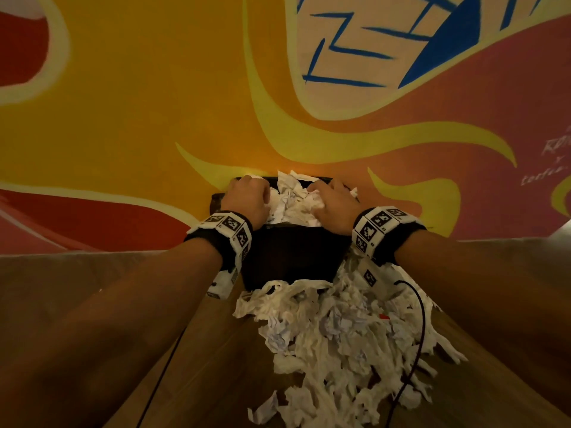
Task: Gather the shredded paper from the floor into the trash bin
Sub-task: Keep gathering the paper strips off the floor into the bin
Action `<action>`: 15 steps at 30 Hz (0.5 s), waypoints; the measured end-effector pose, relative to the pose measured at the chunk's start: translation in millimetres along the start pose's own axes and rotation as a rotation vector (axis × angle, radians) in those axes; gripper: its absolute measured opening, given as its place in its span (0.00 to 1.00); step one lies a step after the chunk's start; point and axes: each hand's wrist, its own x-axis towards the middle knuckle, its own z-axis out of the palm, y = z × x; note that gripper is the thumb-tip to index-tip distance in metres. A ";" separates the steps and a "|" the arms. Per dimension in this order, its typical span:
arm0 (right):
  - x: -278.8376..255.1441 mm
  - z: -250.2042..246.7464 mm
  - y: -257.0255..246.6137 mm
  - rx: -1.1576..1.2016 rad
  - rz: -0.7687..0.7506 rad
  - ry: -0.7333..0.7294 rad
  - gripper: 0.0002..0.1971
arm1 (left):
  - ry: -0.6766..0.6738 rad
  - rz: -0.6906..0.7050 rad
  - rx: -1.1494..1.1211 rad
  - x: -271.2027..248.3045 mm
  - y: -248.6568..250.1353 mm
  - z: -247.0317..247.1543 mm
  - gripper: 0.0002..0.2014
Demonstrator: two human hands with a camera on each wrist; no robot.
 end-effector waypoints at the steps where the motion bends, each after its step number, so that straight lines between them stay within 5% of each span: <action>1: -1.6 -2.7 0.4 0.009 -0.009 0.046 0.16 | -0.018 0.004 -0.023 -0.3 2.4 -0.4 0.06; 5: -6.1 -11.9 -1.8 -0.214 -0.087 0.238 0.08 | -0.142 0.008 -0.009 -0.4 14.0 -0.9 0.07; 11: -15.2 -8.2 -15.0 -0.086 -0.039 -0.047 0.13 | -0.347 0.115 0.032 -10.6 25.3 3.0 0.19; 15: -20.4 -2.8 -24.6 -0.155 -0.066 -0.298 0.20 | -0.570 0.069 0.137 -9.4 30.7 6.8 0.20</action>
